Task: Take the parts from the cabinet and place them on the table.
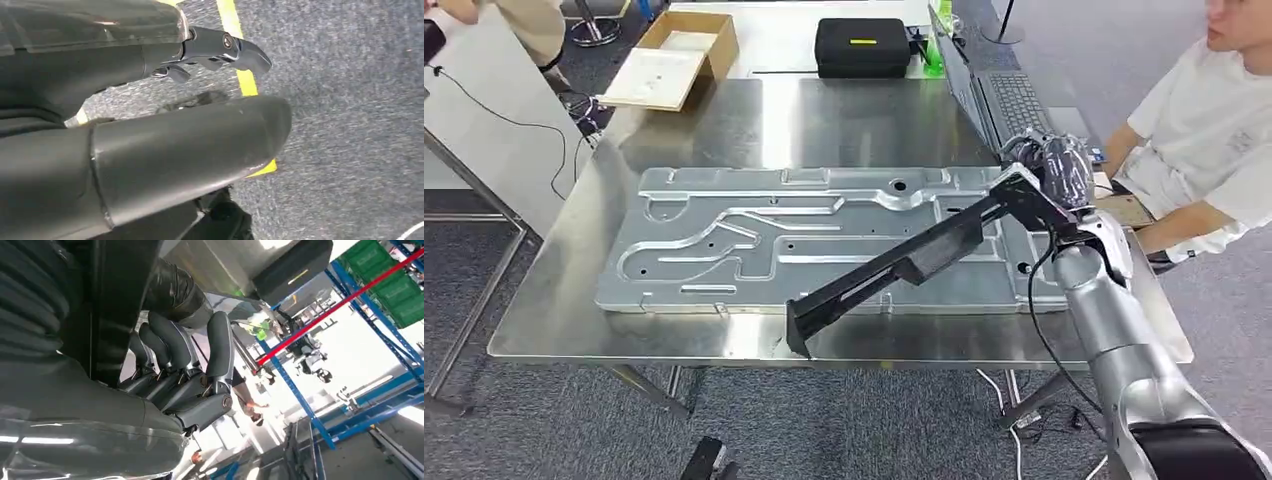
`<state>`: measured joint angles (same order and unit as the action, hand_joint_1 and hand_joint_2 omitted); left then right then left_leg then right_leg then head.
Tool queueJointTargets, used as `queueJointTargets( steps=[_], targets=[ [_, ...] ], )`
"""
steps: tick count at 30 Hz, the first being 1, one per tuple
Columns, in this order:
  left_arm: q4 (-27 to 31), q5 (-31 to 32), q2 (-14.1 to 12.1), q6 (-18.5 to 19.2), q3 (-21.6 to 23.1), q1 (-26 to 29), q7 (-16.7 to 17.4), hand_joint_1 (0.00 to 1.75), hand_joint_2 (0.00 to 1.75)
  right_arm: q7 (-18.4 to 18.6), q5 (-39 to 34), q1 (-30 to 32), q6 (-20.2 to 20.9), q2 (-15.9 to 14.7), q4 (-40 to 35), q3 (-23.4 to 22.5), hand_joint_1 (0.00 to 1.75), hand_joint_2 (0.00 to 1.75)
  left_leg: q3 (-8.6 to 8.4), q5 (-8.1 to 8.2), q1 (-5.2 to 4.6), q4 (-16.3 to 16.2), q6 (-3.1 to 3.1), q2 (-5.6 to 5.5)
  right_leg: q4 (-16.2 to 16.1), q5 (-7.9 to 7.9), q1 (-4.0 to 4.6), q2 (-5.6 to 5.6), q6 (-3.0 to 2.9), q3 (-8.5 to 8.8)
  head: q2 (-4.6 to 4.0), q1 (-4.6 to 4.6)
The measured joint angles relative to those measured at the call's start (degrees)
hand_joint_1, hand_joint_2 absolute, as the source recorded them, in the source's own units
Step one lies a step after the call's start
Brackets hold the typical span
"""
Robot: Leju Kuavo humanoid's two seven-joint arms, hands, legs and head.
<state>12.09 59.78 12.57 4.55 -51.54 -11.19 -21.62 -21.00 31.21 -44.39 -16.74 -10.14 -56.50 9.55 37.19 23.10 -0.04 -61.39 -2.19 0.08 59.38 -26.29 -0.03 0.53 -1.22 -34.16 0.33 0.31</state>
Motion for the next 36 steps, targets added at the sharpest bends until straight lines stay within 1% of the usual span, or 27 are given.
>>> queueJointTargets(
  steps=[1, 2, 4, 5, 6, 7, 9, 10, 11, 12, 13, 15, 16, 17, 19, 21, 22, 23, 25, 26, 27, 28, 30, 31, 32, 35, 36],
  targets=[
    [0.0, 0.0, -0.1, 0.0, 0.0, -0.2, 0.0, 0.0, 0.0, 0.0, 0.0, -0.2, 0.0, 0.0, 0.0, 0.0, 1.75, 1.75, -0.62, 0.87, -0.16, 0.8, -0.29, 0.06, 0.1, -0.16, 0.38, -0.02, 0.24, -0.09, 0.0, 0.0],
    [0.0, 0.0, -0.1, 0.0, 0.0, -0.2, 0.0, 0.0, 0.0, 0.0, 0.0, -0.3, 0.0, 0.0, 0.0, 0.0, 1.75, 1.75, -1.07, 1.06, -0.27, 2.4, 0.05, 0.02, 0.2, -0.2, 0.25, 0.09, 0.53, -0.29, 0.0, -0.04],
    [0.0, 0.0, -0.1, 0.0, 0.0, 0.0, 0.0, 0.0, 0.0, 0.0, 0.0, -0.3, 0.0, 0.0, 0.1, 0.0, 1.75, 1.75, -1.1, 0.99, -0.62, 2.4, -0.08, -0.08, -0.3, -0.02, -0.21, 0.08, 1.17, -0.24, 0.0, -0.07],
    [0.0, 0.0, -0.1, 0.0, 0.0, -0.1, 0.0, 0.0, 0.0, 0.0, 0.0, -0.4, 0.0, 0.0, 0.0, 0.1, 1.75, 1.75, -1.5, 0.71, -0.18, 3.1, -0.41, -0.07, -0.4, -0.09, 0.11, 0.08, 1.6, -0.02, 0.0, -0.04],
    [0.0, 0.0, -0.1, 0.0, 0.0, -0.1, 0.0, 0.0, 0.0, 0.0, 0.0, -0.3, 0.0, -0.1, -0.1, 0.2, 1.75, 1.75, -2.16, 0.4, 0.05, 3.9, -0.6, 0.06, 0.2, -0.66, -0.27, -0.01, 1.85, -0.03, 0.0, 0.02],
    [0.0, -0.2, -0.1, 0.0, 0.0, -0.2, 0.0, 0.0, 0.0, 0.0, 0.0, -0.4, 0.0, -0.2, -0.1, 0.2, 1.75, 1.75, -2.41, 0.39, 0.16, 4.1, -0.83, 0.06, 2.3, -1.92, -0.32, -0.13, 2.21, -0.99, 0.0, 0.05],
    [0.0, -0.3, -0.1, -0.3, 0.0, -0.3, 0.2, 0.0, 0.0, 0.0, 0.0, -0.4, 0.0, -0.3, 0.0, 0.2, 1.75, 1.75, -2.55, 0.56, 0.19, 4.1, -1.11, 0.04, 10.6, -5.5, -0.66, -0.14, 2.82, -5.5, 0.0, 0.04],
    [0.0, -0.5, -0.1, -0.5, 0.0, -0.3, 0.4, 0.0, 0.0, 0.0, 0.0, -0.1, 0.0, -0.4, 0.0, 0.2, 1.75, 1.75, -2.59, 0.72, 0.19, 4.1, -1.13, 0.04, 14.6, -6.61, -0.92, -0.16, 3.18, -8.04, 0.0, 0.04],
    [0.0, -0.6, -0.1, -0.5, 0.0, -0.2, 0.6, 0.0, 0.0, 0.0, 0.0, 0.1, 0.0, -0.4, 0.1, 0.2, 1.75, 1.75, -2.6, 0.82, 0.24, 4.0, -1.06, 0.03, 16.1, -6.33, -1.15, -0.19, 3.43, -9.29, 0.0, 0.02],
    [0.0, -0.7, -0.1, -0.5, 0.0, -0.1, 0.6, 0.0, 0.0, 0.0, 0.0, 0.4, 0.2, -0.5, 0.2, 0.2, 1.75, 1.75, -2.67, 1.03, 0.34, 3.8, -0.88, 0.0, 15.0, -4.56, -1.44, -0.25, 3.7, -9.25, 0.0, 0.04],
    [0.0, -0.8, 0.0, -0.5, 0.0, -0.1, 0.5, 0.0, 0.0, 0.0, 0.0, 0.4, 0.5, -0.6, 0.2, 0.2, 1.75, 1.75, -2.73, 1.34, 0.48, 3.5, -0.64, -0.02, 11.4, -1.95, -1.65, -0.29, 3.87, -7.88, 0.0, 0.02],
    [0.0, -0.6, 0.1, -0.5, 0.0, -0.1, 0.1, 0.0, 0.0, -0.2, -0.2, 0.2, 1.1, -0.8, 0.2, 0.2, 1.75, 1.75, -2.82, 2.11, 0.71, 2.6, -0.03, -0.05, 2.0, 2.96, -1.96, -0.61, 4.09, -3.5, 0.0, 0.04],
    [0.0, -0.5, 0.1, -0.4, 0.0, -0.1, -0.1, 0.0, 0.0, -0.2, -0.3, 0.1, 1.5, -0.8, 0.2, 0.2, 1.75, 1.75, -2.64, 2.37, 0.52, 2.4, 0.35, -0.09, 0.9, 1.63, -1.74, -0.63, 3.96, -2.84, 0.0, 0.09],
    [0.0, -0.5, 0.2, -0.4, 0.0, -0.2, -0.3, 0.0, 0.0, -0.2, -0.3, 0.0, 1.7, -0.9, 0.2, 0.2, 1.75, 1.75, -2.51, 2.54, 0.34, 2.1, 0.67, -0.12, 0.4, 2.02, -1.37, -0.29, 3.25, -2.9, 0.0, -0.07],
    [0.0, -0.4, 0.2, -0.2, 0.0, -0.1, -0.7, 0.0, 0.0, -0.1, -0.3, 0.1, 2.0, -1.2, 0.3, 0.2, 1.75, 1.75, -2.66, 2.46, 0.34, 2.4, 1.21, -0.13, 0.7, 1.78, -1.23, -0.27, 2.64, -3.04, 0.0, -0.04],
    [0.0, -0.3, 0.1, -0.2, 0.0, -0.1, -1.0, 0.0, 0.0, 0.0, -0.3, -0.2, 2.2, -1.3, 0.3, 0.2, 1.75, 1.75, -2.5, 3.11, 0.52, 1.9, 1.89, -0.09, 0.2, 2.02, -1.69, -0.32, 1.69, -2.69, 0.0, -0.02],
    [0.0, -0.3, 0.2, -0.2, 0.0, -0.1, -1.1, 0.0, 0.0, 0.0, -0.3, -0.4, 2.2, -1.3, 0.3, 0.2, 1.75, 1.75, -1.96, 4.37, 0.6, 0.2, 2.07, -0.11, 0.1, 1.93, -1.66, -0.34, 1.31, -2.54, 0.0, -0.02],
    [0.0, -0.2, 0.2, -0.2, 0.0, -0.1, -1.2, 0.0, 0.0, 0.0, -0.4, -0.6, 2.1, -1.3, 0.4, 0.2, 1.75, 1.75, -0.28, 6.52, 0.62, -3.6, 2.18, -0.11, 0.1, 1.86, -1.59, -0.38, 0.94, -2.46, 0.0, -0.07],
    [0.0, -0.2, 0.1, -0.2, 0.0, 0.0, -1.2, 0.0, 0.0, 0.2, -0.4, -0.6, 2.0, -1.4, 0.6, 0.2, 1.75, 1.75, 4.31, 10.45, 0.68, -13.1, 2.38, -0.1, 0.2, 1.72, -1.29, -0.42, 0.71, -2.4, 0.0, -0.04],
    [0.0, -0.2, 0.2, -0.2, 0.0, 0.2, -1.3, 0.0, 0.0, 0.2, -0.4, -0.6, 2.0, -1.4, 0.9, 0.2, 1.75, 1.75, 5.64, 10.75, 0.68, -15.5, 2.39, -0.1, 0.2, 1.68, -1.2, -0.39, 0.66, -2.39, 0.0, -0.06],
    [0.0, -0.2, 0.1, -0.2, 0.0, 0.3, -1.4, 0.0, 0.0, 0.3, -0.3, -0.6, 1.9, -1.5, 1.1, 0.2, 1.75, 1.75, 5.69, 9.76, 0.67, -15.2, 2.3, -0.1, 0.2, 1.66, -1.14, -0.32, 0.64, -2.33, 0.0, -0.04],
    [0.0, -0.2, 0.1, -0.2, 0.0, 0.3, -1.4, 0.0, 0.0, 0.3, -0.3, -0.6, 1.9, -1.5, 1.3, 0.2, 1.75, 1.75, 4.61, 7.77, 0.66, -12.6, 2.13, -0.11, 0.3, 1.6, -1.1, -0.24, 0.62, -2.25, 0.0, -0.07],
    [0.0, -0.2, 0.1, -0.2, 0.0, 0.2, -1.5, 0.0, 0.0, 0.5, -0.3, -0.7, 1.7, -1.7, 1.7, 0.1, 1.75, 1.75, -0.26, 2.4, 0.64, -2.3, 1.49, -0.11, 0.5, 1.34, -1.06, -0.16, 0.9, -1.9, 0.0, -0.04],
    [0.0, -0.2, 0.1, -0.2, 0.0, 0.2, -1.5, 0.0, 0.0, 0.5, -0.3, -0.8, 1.6, -1.8, 1.9, 0.0, 1.75, 1.75, -1.61, 2.3, 0.55, 1.0, 1.1, -0.19, 0.5, 1.25, -1.1, -0.18, 1.06, -1.91, 0.0, -0.02],
    [0.0, -0.2, 0.1, -0.2, 0.0, 0.1, -1.6, 0.0, 0.0, 0.5, -0.4, -1.1, 1.4, -2.0, 2.2, -0.2, 1.75, 1.75, -2.14, 2.44, 0.21, 2.0, 1.07, -0.18, 0.7, 1.27, -0.67, -0.15, 1.44, -2.23, 0.0, -0.04],
    [0.0, -0.2, 0.1, -0.2, 0.0, 0.3, -1.6, 0.0, 0.0, 0.5, -0.3, -1.1, 1.1, -2.3, 2.8, -0.3, 1.75, 1.75, -1.99, 2.22, 0.08, 1.9, 0.63, -0.25, 0.1, 1.6, -0.89, -0.18, 2.4, -2.07, 0.0, -0.04],
    [0.0, -0.2, 0.2, -0.2, 0.0, 0.3, -1.6, 0.0, 0.0, 0.4, -0.3, -1.2, 0.9, -2.4, 2.9, -0.5, 1.75, 1.75, -2.43, 1.67, 0.64, 2.8, -0.08, -0.17, 0.3, 1.32, -0.97, -0.15, 2.78, -2.21, 0.0, -0.06]
  ],
)
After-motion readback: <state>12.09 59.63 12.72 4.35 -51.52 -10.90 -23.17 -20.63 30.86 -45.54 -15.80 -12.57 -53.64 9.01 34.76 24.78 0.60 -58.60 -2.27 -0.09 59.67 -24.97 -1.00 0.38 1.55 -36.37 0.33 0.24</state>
